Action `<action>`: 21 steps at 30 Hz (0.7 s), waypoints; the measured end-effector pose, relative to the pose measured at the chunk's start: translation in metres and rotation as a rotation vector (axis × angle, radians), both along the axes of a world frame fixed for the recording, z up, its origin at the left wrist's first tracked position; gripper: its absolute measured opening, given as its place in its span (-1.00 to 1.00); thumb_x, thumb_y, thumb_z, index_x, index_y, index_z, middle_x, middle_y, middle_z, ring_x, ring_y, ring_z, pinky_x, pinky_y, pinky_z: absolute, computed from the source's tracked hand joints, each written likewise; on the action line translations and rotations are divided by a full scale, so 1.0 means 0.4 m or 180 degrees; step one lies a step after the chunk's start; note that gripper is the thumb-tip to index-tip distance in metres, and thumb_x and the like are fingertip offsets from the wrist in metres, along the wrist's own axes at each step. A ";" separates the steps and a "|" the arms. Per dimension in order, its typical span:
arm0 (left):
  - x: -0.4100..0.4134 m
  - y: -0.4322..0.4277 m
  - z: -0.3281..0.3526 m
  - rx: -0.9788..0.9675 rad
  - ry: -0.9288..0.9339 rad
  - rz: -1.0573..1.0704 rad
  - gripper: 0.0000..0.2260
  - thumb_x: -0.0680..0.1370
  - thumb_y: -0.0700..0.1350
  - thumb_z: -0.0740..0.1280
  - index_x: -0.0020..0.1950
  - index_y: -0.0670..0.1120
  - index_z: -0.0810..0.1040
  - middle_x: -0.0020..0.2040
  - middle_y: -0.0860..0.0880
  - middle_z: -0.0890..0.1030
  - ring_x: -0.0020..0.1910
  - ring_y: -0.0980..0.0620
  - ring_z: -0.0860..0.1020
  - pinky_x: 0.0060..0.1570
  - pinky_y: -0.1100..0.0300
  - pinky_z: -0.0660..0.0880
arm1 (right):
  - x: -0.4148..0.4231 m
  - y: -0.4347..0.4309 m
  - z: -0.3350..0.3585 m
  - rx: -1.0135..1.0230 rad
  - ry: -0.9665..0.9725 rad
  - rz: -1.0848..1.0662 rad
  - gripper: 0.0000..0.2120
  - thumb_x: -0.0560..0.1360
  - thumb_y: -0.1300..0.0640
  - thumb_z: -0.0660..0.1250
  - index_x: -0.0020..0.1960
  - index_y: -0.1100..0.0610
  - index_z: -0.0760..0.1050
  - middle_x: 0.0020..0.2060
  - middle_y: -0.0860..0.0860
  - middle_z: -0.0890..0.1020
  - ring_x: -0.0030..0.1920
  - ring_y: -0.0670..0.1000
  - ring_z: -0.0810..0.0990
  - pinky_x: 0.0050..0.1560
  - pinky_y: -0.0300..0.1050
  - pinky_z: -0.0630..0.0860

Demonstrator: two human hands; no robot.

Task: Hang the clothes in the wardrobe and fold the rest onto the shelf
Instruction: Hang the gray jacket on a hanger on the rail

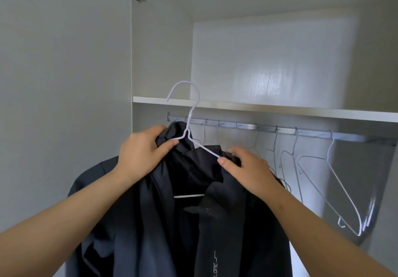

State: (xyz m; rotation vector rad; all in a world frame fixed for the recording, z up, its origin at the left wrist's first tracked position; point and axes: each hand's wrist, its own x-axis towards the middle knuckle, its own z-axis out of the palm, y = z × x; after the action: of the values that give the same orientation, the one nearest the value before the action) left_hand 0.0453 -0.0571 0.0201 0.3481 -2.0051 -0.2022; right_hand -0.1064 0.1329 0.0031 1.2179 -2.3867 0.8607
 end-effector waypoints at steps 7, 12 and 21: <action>-0.005 0.017 0.000 -0.0135 -0.0041 -0.0267 -0.78 0.47 0.11 0.36 -0.07 -0.02 0.58 -0.34 0.02 0.57 -0.30 -0.03 0.52 -0.33 0.12 0.46 | 0.001 -0.009 -0.027 -0.0486 -0.0217 0.0795 -0.69 0.59 0.07 0.15 -0.33 0.04 0.30 -0.37 -0.06 0.41 -0.31 -0.11 0.40 -0.26 -0.27 0.30; -0.008 0.006 -0.032 -0.0398 -0.0222 -0.0465 -0.61 0.42 0.27 0.25 -0.10 -0.03 0.60 -0.38 0.12 0.52 -0.37 0.10 0.47 -0.43 0.24 0.37 | -0.009 0.002 0.046 -0.2471 -0.1690 0.0376 -0.65 0.60 0.11 0.13 -0.36 0.08 0.37 -0.42 -0.04 0.44 -0.41 -0.06 0.36 -0.30 -0.20 0.32; -0.026 -0.007 -0.054 -0.0244 -0.0147 -0.0157 -0.79 0.42 0.09 0.43 -0.08 -0.01 0.62 -0.39 0.10 0.53 -0.40 0.08 0.42 -0.45 0.34 0.28 | 0.000 0.027 -0.014 0.0005 -0.1755 0.0815 -0.95 0.44 0.21 0.35 -0.18 0.15 0.59 -0.34 -0.04 0.57 -0.32 -0.15 0.53 -0.29 -0.34 0.41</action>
State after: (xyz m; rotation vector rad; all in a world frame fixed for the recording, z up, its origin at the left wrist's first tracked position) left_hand 0.0348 -0.0600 -0.0014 0.2568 -2.0623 -0.1492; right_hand -0.1066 0.1437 -0.0026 1.4584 -2.6690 1.4331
